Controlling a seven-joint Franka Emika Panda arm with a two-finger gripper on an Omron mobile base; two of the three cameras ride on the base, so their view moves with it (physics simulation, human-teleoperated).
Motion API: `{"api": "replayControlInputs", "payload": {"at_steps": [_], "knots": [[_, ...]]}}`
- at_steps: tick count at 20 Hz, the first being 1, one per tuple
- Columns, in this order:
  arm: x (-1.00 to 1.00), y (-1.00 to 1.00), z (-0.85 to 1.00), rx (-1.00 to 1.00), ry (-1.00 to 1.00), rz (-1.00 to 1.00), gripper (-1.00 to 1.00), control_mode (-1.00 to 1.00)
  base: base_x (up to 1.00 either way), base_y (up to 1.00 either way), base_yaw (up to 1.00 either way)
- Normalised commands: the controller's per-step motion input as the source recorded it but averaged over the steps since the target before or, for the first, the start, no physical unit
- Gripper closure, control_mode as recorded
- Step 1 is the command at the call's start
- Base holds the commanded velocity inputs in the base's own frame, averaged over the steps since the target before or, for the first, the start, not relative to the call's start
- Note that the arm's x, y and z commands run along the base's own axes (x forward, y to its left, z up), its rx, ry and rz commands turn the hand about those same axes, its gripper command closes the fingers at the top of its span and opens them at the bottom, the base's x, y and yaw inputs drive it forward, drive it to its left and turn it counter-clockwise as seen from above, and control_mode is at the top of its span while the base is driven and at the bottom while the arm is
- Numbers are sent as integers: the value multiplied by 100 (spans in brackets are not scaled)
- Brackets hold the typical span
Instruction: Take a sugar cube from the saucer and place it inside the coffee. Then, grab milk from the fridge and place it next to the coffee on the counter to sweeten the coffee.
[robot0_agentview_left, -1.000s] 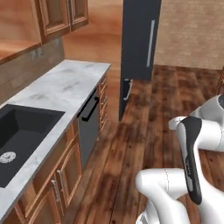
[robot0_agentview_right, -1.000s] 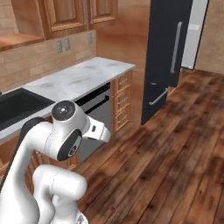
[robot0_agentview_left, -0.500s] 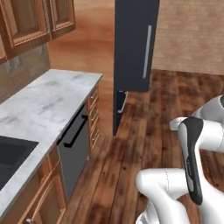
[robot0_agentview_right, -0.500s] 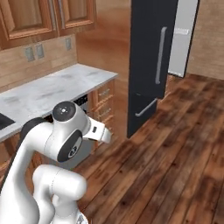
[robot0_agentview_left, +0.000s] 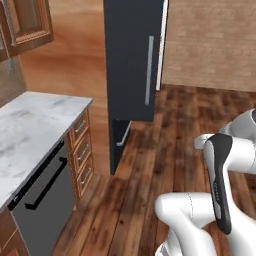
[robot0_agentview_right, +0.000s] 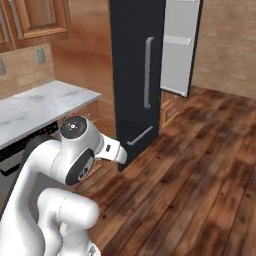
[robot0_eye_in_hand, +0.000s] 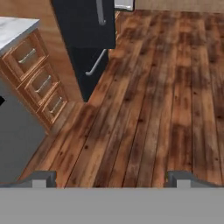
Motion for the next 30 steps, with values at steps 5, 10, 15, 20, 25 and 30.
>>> {"api": "replayControlInputs", "payload": {"at_steps": [5, 10, 15, 20, 25, 30], "knots": [[0, 0, 0, 0, 0, 0, -100, 100, 100, -100, 6], [0, 0, 0, 0, 0, 0, -100, 100, 100, -100, 12], [0, 0, 0, 0, 0, 0, -100, 100, 100, -100, 13], [0, 0, 0, 0, 0, 0, -100, 100, 100, -100, 21], [0, 0, 0, 0, 0, 0, -100, 100, 69, -96, 46], [0, 0, 0, 0, 0, 0, -100, 100, 37, -88, 58]]}}
